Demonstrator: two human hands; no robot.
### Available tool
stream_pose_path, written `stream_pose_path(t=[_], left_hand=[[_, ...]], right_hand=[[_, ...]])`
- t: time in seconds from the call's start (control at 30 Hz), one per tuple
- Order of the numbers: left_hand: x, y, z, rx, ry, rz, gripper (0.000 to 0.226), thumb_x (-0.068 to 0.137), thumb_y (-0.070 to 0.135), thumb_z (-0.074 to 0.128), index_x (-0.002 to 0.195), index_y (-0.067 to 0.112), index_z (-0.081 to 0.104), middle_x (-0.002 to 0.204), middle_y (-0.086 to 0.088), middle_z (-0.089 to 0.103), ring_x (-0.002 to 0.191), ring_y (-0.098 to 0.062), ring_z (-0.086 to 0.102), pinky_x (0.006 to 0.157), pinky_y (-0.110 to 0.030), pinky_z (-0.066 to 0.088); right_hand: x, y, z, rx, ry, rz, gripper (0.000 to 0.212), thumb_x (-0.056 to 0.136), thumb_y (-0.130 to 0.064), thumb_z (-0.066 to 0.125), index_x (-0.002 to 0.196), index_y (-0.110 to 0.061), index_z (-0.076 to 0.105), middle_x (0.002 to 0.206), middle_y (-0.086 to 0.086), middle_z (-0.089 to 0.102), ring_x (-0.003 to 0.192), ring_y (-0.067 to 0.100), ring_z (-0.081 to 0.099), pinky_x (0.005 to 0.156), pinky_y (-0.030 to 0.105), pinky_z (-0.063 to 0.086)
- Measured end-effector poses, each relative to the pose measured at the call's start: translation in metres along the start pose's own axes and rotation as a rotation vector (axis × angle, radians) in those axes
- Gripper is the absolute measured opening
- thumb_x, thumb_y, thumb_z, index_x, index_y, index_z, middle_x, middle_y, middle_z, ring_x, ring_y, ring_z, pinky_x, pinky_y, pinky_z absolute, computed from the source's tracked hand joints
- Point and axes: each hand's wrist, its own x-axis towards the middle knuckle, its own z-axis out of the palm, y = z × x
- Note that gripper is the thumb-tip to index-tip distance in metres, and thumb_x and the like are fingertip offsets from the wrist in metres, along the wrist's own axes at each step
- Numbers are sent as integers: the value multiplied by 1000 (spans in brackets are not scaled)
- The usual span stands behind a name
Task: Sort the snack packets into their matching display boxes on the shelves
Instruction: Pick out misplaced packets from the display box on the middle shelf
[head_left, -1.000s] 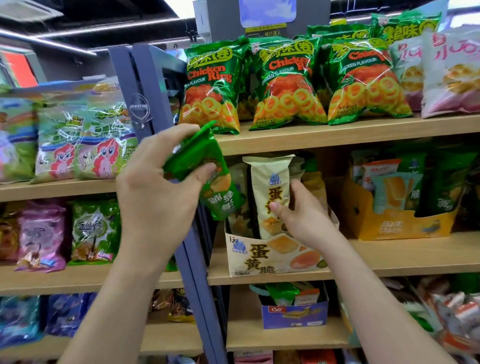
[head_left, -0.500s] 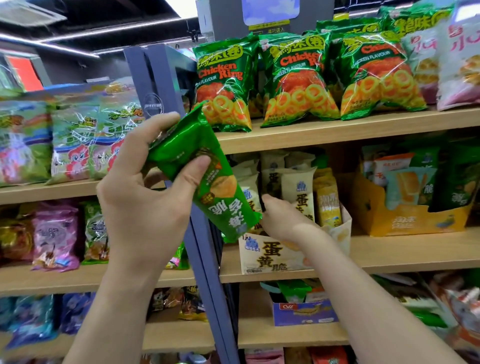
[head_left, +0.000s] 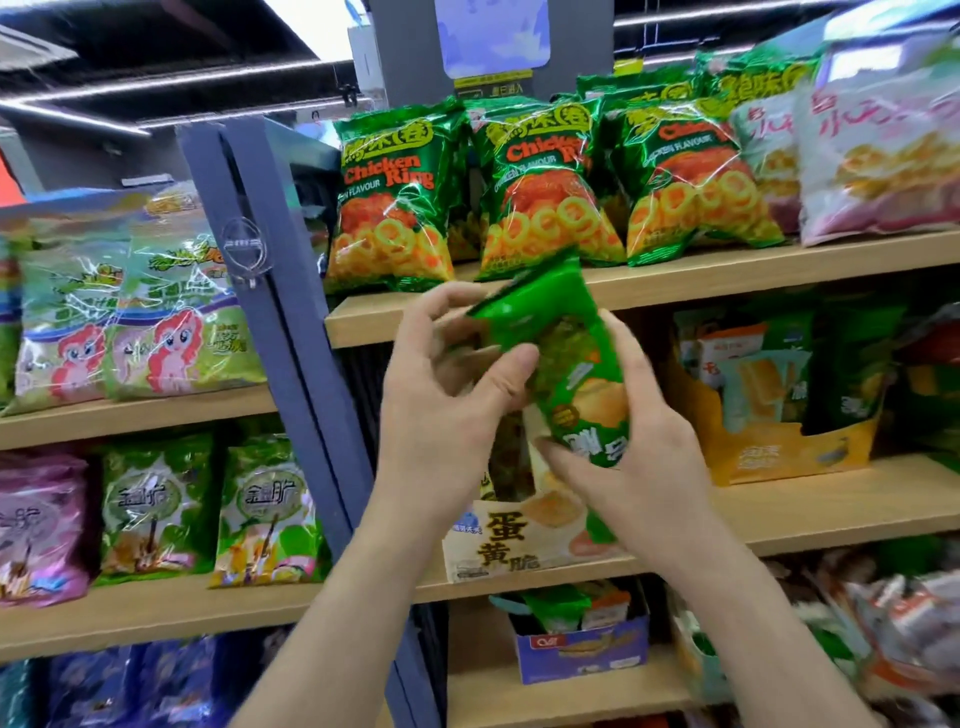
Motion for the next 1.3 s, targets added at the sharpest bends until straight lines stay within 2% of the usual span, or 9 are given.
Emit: stream_pose_path(t=[0.07,0.17,0.23,0.33,0.67,0.83,1.1,1.2,1.3], left_hand=[[-1,-16,4,-45,-38,-119,35,83,21,68,113,28,53,112,2,64,100,-9,66,78,-31,58],[2,-48,0,571,-124,-25,30,91,15,65,118,26,59,111,10,63,99,2,58,85,-16,49],[5,-68,5,869,-224,52,39,94,15,59,133,21,54,124,5,59,109,-9,57,94,-28,49],[11,-83,21,1078,-395,-32,45,97,21,53,140,16,39,126,-5,52,110,-27,56,88,-40,48],[23,-87,20,1164,-392,-20,37,94,35,59,123,18,43,113,-11,53,93,-36,59,73,-39,47],[24,-78,3,1129,-280,100,24,91,17,61,109,22,45,91,-3,60,77,-28,57,65,-41,48],[23,-86,22,1514,-204,225,26,89,23,67,109,17,52,71,-2,45,55,-24,45,44,-28,22],[24,-89,28,1649,-263,180,31,86,17,68,114,18,56,85,-6,58,77,-26,59,47,-31,26],[25,-87,28,1692,-271,228,27,75,10,76,98,12,62,99,-12,57,93,-31,55,46,-31,35]], right_hand=[[-3,11,-13,72,137,112,71,77,-26,81,135,-33,42,101,-22,61,92,-9,61,72,9,49],[-12,37,-32,169,112,326,42,79,-24,79,111,-32,53,92,-11,64,82,1,63,66,22,50],[-19,52,-33,188,49,427,36,80,-25,78,105,-35,53,93,-7,66,83,8,64,69,31,52],[-26,65,-20,303,-29,530,37,82,-23,77,109,-34,53,95,-4,67,85,13,67,66,28,51],[-24,81,-9,230,-153,414,44,87,-30,71,121,-28,44,107,-6,64,93,5,64,77,30,56],[-21,83,-14,203,-111,393,34,87,-36,69,111,-27,47,101,-6,65,85,2,64,75,34,56],[-17,88,-32,134,-96,438,44,87,-55,59,120,-31,43,105,-9,63,94,11,63,79,39,53],[-18,87,-30,202,-75,447,50,86,-55,58,128,-34,42,111,-14,62,98,5,62,80,31,51],[-21,89,-31,366,-47,464,49,87,-49,63,132,-46,41,113,-19,64,98,2,64,82,30,53]])
